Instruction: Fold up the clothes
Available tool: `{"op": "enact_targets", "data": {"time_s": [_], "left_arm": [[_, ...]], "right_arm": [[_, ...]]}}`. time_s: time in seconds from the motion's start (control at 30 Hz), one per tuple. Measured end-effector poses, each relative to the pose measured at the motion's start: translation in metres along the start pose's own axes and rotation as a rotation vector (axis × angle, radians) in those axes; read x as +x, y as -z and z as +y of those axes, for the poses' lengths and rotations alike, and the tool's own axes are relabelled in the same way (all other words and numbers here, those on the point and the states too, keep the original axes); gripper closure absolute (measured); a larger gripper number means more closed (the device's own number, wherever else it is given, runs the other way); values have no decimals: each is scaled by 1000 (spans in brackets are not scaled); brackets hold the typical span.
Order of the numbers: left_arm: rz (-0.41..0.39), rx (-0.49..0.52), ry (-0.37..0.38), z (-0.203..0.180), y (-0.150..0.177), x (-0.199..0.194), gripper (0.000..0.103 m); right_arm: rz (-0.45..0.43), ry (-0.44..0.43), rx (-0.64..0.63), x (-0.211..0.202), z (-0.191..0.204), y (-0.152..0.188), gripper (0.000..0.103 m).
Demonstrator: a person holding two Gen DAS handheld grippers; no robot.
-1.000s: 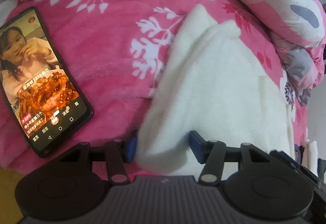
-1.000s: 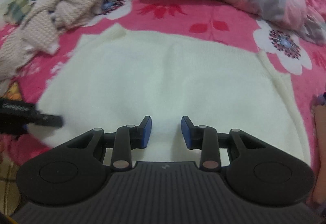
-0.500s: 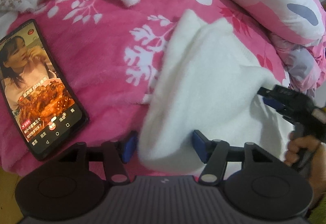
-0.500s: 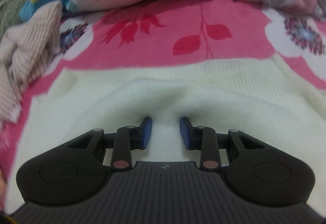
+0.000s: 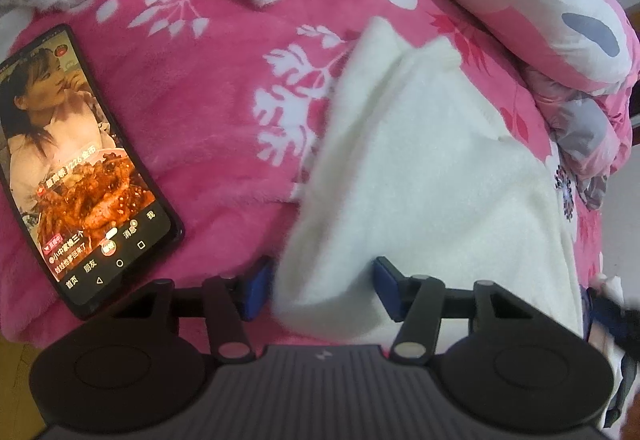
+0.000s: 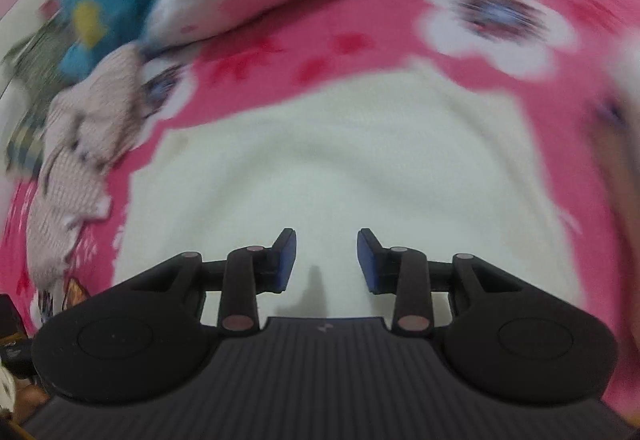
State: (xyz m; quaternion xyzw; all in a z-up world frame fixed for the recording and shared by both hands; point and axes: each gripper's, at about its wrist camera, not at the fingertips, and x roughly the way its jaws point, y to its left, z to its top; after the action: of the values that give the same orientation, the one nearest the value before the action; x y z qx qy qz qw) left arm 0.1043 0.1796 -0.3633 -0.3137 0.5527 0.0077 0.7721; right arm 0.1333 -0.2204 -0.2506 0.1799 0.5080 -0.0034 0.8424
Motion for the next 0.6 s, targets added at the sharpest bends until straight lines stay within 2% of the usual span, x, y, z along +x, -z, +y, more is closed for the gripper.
{"op": "enact_targets", "data": {"time_s": [0.03,0.1,0.2,0.27,0.3,0.37,0.4,0.43,0.53,0.6], "left_arm": [[3,-4,3,1,0,0,50],[9,-8,9,3,-1,0,51],[16,1,4,3,-3,1,56],[15,17,-10,1,-2,1,60],[14,25,-17,0,-2,1,64],[13,51,-30,-3,-2,-1,71],[12,71,-35,-5,-3,-2,77],[16,89,-35,-7,-4,-4,80],[23,121,-30,-9,-9,-14,82],[35,131,-36,-8,-10,-15,82]], "right_arm": [[-14,44,86,-11,-20,9,58],[9,81,342,-20,-66,25,54],[58,5,648,-5,-114,45,49],[42,-32,736,14,-131,51,45],[45,-47,771,25,-138,54,39],[78,-53,846,50,-149,58,47],[63,-74,886,56,-152,61,76],[41,-97,897,57,-150,61,87],[-31,-91,761,30,-125,49,92],[-42,-75,740,17,-122,48,92]]}}
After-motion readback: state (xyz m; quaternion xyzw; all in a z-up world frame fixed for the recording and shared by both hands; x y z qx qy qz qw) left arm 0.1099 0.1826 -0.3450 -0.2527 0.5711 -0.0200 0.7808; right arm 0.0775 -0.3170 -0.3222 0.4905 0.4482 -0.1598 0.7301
